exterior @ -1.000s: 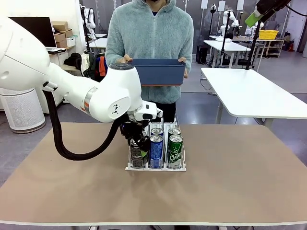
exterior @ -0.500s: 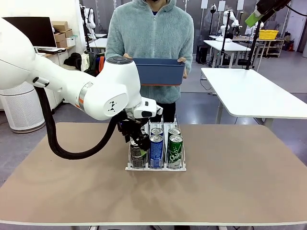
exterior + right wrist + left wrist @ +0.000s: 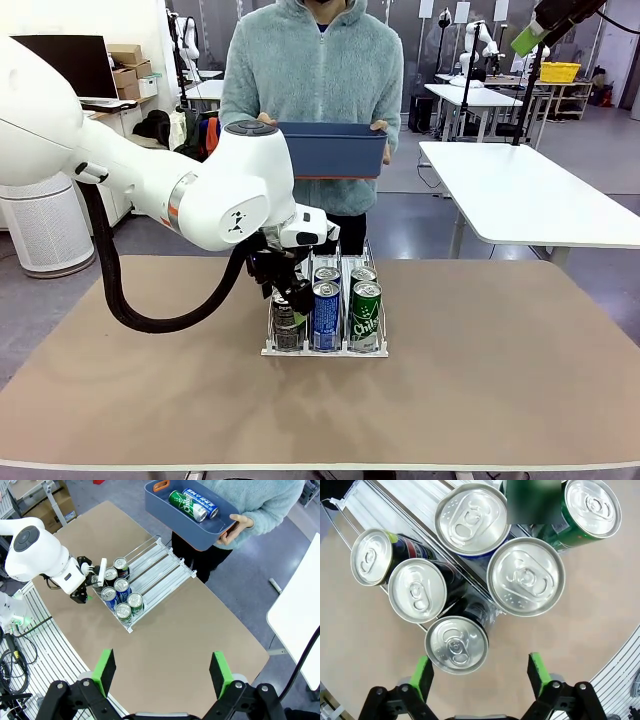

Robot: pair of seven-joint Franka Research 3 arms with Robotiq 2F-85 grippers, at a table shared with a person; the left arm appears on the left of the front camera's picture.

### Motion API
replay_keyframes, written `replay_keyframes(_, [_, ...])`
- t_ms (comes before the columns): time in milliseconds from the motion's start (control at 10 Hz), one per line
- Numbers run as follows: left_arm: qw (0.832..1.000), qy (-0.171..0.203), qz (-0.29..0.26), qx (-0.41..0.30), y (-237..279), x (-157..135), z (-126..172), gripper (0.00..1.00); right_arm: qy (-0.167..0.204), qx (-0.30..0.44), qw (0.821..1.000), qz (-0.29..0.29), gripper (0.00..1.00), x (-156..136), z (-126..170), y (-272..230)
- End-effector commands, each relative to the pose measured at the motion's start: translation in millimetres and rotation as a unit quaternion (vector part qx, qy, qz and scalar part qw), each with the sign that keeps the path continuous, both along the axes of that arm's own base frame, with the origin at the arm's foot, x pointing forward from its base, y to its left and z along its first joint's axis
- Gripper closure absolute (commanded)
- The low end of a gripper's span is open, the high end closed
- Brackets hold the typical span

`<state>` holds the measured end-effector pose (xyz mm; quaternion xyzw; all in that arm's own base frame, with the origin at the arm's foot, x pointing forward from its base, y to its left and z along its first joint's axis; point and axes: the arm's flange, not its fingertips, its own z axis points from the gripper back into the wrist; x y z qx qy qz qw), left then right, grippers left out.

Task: Fill the beverage cans into the dispenser.
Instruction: Pick up the Ionic drink handed by the human.

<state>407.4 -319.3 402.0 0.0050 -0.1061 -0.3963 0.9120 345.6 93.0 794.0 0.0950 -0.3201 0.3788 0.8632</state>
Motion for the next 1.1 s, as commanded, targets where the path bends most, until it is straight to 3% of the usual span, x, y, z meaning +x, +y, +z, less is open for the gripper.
replay_keyframes(0, [1.000, -0.002, -0.002, 0.001, 1.1, 2.6, 0.7, 0.00, 0.001, 0.003, 1.000, -0.003, 0.00, -0.2, 0.1, 0.0])
replay_keyframes(1000, [1.000, -0.002, -0.002, 0.001, 1.1, 2.6, 0.7, 0.00, 0.001, 0.003, 1.000, -0.003, 0.00, -0.2, 0.1, 0.0])
